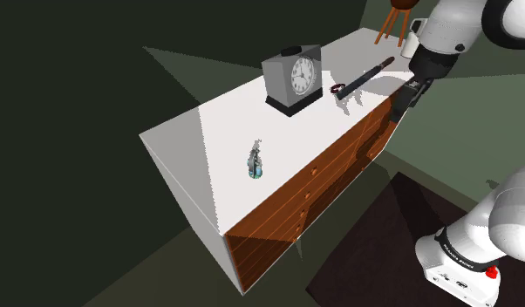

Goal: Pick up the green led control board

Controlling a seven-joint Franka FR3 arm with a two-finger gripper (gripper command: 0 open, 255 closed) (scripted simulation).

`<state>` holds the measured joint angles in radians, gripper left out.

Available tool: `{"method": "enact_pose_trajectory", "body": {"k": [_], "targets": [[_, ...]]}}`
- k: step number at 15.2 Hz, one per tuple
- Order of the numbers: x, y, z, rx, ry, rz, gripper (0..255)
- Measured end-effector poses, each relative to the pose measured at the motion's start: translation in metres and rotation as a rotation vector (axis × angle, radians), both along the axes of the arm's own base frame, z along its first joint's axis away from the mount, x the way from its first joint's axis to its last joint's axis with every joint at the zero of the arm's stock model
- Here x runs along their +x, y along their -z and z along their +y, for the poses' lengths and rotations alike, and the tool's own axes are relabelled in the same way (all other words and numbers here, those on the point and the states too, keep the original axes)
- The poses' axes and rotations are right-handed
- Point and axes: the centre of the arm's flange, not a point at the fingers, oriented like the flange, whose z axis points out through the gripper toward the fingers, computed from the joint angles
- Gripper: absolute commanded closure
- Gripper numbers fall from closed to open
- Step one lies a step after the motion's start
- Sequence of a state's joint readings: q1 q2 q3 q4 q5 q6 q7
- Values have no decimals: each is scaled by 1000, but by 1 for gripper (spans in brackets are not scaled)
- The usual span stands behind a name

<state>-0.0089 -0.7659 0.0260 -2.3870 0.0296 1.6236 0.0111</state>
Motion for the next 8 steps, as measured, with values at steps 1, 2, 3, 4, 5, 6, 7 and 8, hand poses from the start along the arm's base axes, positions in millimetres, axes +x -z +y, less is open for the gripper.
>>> {"method": "enact_pose_trajectory", "body": {"k": [1, 2, 3, 4, 5, 6, 7, 8], "targets": [[0, 0, 0, 0, 0, 0, 0], [5, 2, 5, 1, -2, 0, 0], [10, 2, 13, 1, -4, 1, 0], [18, 6, 22, 2, -7, 2, 0], [28, 10, 29, 4, -10, 2, 0], [34, 12, 39, 5, -13, 3, 0], [42, 12, 49, 6, -16, 3, 0], [49, 15, 60, 7, -19, 3, 0]]}}
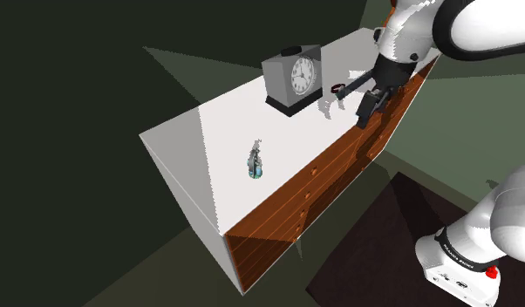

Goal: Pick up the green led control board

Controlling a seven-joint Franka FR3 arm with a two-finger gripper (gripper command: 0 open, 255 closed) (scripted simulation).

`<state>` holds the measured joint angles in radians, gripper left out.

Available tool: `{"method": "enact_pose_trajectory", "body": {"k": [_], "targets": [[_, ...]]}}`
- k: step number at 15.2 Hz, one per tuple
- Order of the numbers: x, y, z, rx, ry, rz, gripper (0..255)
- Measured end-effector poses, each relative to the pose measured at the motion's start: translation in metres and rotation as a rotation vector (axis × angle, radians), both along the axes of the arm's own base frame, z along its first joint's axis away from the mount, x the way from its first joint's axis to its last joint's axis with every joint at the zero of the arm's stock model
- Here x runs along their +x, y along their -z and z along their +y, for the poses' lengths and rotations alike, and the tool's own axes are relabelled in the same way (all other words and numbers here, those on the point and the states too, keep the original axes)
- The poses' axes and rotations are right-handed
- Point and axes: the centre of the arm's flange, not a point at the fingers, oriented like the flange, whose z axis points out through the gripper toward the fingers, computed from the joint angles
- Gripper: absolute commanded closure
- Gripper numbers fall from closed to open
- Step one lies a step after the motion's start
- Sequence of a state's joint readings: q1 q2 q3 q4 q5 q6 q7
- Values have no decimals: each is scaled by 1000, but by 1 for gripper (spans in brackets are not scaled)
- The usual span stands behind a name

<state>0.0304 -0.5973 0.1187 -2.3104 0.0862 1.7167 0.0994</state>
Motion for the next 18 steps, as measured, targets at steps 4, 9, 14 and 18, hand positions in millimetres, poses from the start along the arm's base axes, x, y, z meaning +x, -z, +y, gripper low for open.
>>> {"method": "enact_pose_trajectory", "body": {"k": [4, 9, 14, 18], "targets": [[32, 12, 38, 5, -13, 2, 0], [69, 24, 92, 12, -29, 5, 0], [107, 38, 141, 19, -45, 8, 0], [134, 48, 183, 24, -58, 10, 0]]}}
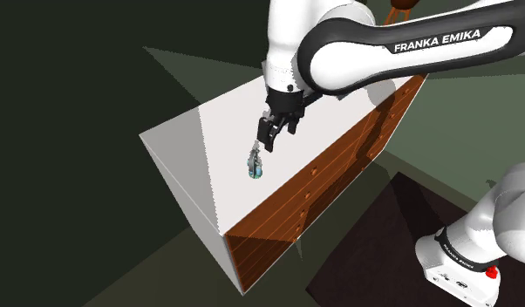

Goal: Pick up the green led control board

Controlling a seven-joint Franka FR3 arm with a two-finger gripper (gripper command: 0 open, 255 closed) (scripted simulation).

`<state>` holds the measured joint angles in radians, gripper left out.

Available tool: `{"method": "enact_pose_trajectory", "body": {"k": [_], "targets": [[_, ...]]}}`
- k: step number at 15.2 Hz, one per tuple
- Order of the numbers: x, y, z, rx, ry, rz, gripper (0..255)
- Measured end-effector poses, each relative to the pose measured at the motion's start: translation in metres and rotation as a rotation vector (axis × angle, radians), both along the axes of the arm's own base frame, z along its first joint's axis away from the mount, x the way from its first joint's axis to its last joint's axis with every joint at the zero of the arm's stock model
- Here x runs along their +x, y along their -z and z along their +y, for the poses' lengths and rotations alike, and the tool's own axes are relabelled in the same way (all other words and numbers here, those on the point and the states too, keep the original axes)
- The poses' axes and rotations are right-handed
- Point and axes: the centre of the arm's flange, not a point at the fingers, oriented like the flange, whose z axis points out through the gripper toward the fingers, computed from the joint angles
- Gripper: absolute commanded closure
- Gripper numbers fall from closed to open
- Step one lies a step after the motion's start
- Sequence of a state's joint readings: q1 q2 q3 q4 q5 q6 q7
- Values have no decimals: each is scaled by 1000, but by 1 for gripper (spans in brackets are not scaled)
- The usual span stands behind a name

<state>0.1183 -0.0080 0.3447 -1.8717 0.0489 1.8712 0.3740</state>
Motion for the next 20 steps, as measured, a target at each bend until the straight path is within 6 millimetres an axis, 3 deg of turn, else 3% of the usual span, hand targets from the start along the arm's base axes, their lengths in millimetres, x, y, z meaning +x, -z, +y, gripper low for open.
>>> {"method": "enact_pose_trajectory", "body": {"k": [6, 14, 15, 20], "targets": [[42, 17, 59, 8, -18, 4, 0], [46, 54, 66, 8, -19, 4, 0], [46, 56, 66, 9, -19, 4, 255], [47, 56, 65, 9, -18, 2, 255]]}}
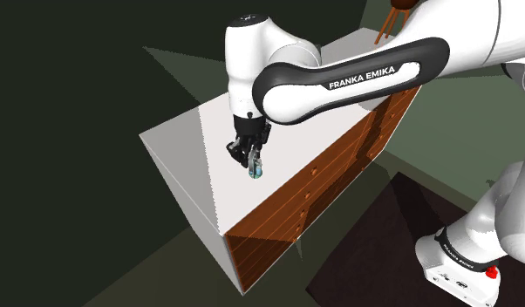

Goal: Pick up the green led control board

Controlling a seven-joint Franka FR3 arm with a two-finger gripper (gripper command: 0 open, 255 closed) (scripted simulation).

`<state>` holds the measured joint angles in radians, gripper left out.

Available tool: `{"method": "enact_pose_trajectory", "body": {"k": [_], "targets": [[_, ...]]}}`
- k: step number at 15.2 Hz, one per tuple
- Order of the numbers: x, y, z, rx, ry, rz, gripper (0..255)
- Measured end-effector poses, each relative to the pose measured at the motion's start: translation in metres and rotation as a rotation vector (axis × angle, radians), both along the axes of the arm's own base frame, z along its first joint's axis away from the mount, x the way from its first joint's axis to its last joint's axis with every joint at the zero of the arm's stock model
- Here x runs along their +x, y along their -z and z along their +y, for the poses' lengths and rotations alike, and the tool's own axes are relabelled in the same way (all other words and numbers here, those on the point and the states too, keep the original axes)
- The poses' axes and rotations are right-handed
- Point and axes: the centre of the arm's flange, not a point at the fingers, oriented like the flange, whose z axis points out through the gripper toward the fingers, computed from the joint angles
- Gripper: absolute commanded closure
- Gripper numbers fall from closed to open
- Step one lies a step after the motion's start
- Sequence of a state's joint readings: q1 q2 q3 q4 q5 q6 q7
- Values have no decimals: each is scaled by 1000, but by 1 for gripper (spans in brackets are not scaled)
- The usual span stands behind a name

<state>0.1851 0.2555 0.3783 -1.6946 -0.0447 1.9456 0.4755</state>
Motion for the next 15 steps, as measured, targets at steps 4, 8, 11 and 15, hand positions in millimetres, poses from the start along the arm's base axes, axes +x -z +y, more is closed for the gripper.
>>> {"method": "enact_pose_trajectory", "body": {"k": [4, 8, 11, 15], "targets": [[0, 0, 0, 0, 0, 0, 255], [0, -9, 0, 0, -1, 1, 255], [1, -26, 1, 0, -1, 1, 255], [-1, -48, 0, 0, -1, 1, 255]]}}
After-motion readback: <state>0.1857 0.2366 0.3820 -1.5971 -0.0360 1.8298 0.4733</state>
